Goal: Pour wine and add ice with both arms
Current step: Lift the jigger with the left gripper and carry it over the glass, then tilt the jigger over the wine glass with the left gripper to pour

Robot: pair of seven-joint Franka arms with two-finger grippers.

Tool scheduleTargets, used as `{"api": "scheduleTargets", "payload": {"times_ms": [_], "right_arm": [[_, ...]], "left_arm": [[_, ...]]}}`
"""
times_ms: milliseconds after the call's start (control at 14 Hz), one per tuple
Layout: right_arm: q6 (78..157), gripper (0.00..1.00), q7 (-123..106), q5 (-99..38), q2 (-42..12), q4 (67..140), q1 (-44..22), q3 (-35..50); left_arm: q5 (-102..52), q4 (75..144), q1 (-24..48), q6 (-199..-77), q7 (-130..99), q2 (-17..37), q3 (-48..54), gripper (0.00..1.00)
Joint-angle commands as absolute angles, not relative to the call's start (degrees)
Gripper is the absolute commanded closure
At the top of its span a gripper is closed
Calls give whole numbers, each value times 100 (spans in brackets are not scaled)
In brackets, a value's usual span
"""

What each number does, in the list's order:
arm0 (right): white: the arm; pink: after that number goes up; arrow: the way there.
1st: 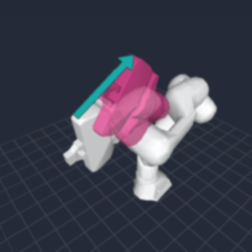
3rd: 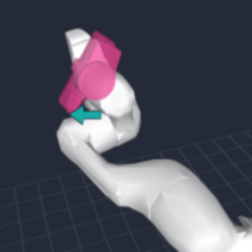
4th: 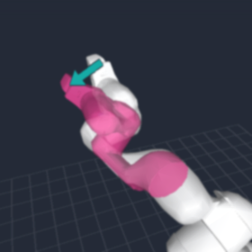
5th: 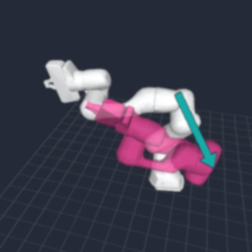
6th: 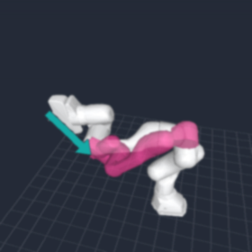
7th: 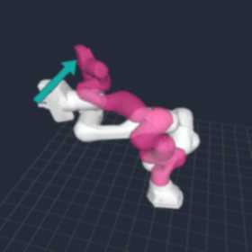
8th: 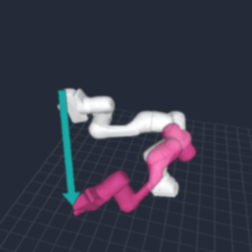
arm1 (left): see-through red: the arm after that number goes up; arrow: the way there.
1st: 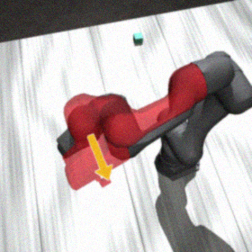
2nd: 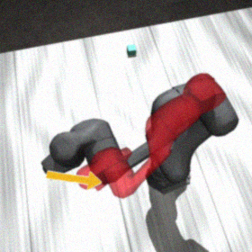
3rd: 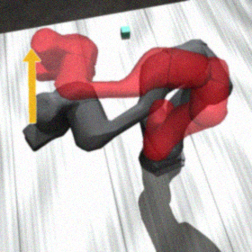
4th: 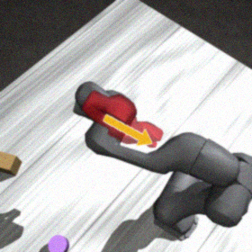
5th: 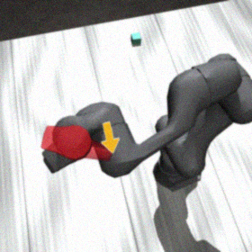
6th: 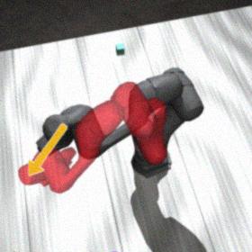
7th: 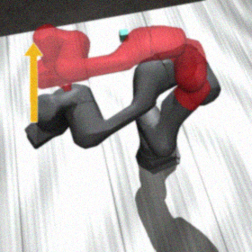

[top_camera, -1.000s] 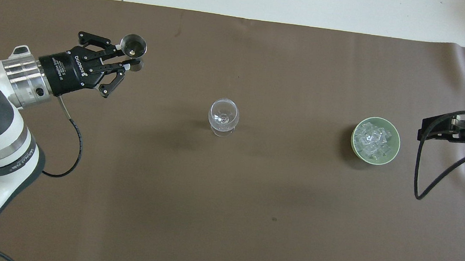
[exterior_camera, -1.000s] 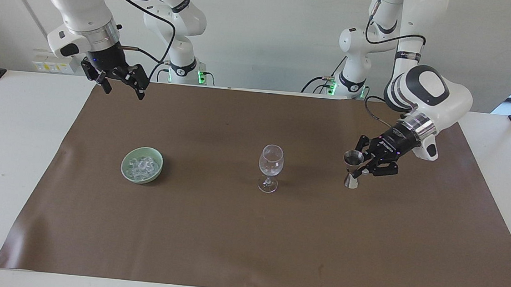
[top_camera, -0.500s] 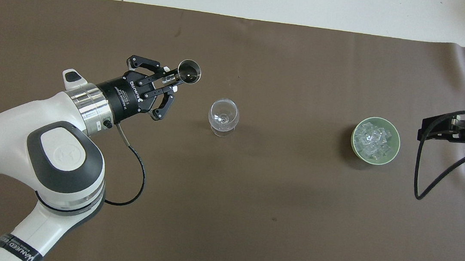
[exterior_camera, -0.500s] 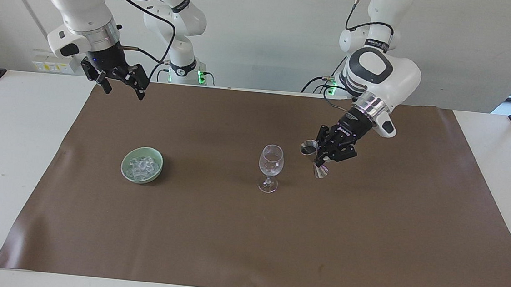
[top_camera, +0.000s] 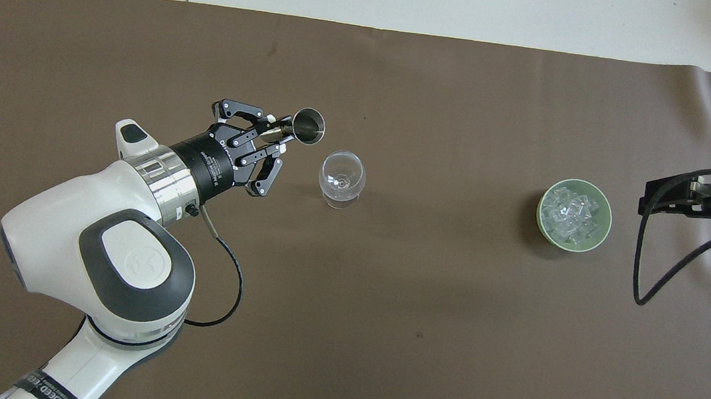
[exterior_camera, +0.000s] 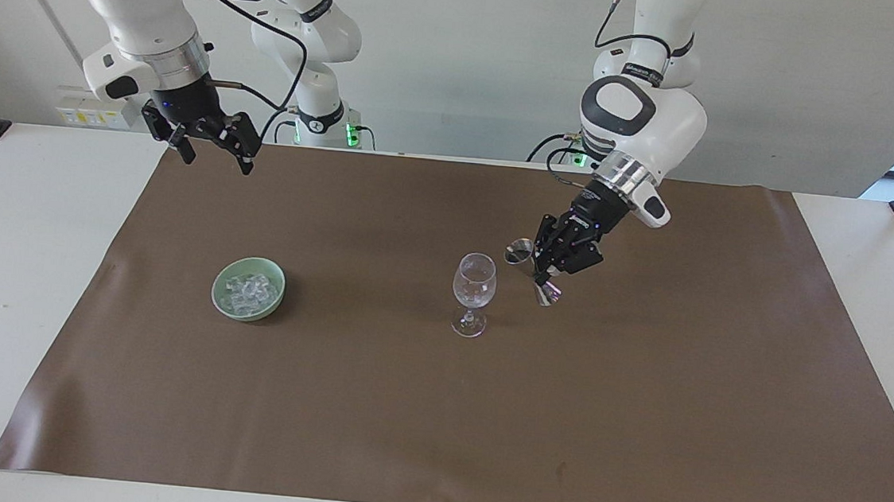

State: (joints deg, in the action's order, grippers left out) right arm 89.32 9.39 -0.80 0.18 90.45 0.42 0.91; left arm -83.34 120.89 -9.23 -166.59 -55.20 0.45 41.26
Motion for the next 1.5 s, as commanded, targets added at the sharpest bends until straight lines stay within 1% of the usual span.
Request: {"api": "scheduleTargets", "payload": {"times_ms": [0,429,929,1143,1429], "right_arm": [[8930,0,756,-220,53,9044,132,114],[8930,0,756,-220,53,9044,132,114],[8930,0,756,-220,53,9044,132,114],[8930,0,756,-220,53,9044,132,114],[8930,0,756,-220,53,9044,132,114]], "left_arm": [[-8262,12225,-896,-17225,-5310,-53,4367,100],[-8244,12147,-905,-17823,-4747,70,4561,100],[-7367,11909,-861,-18614,-4605,465,4799,100],[-6979,11909,-826,-18668,-4597,501,4816,100],[-6899,11953,-756,-18765,-4369,501,4825,100]]}}
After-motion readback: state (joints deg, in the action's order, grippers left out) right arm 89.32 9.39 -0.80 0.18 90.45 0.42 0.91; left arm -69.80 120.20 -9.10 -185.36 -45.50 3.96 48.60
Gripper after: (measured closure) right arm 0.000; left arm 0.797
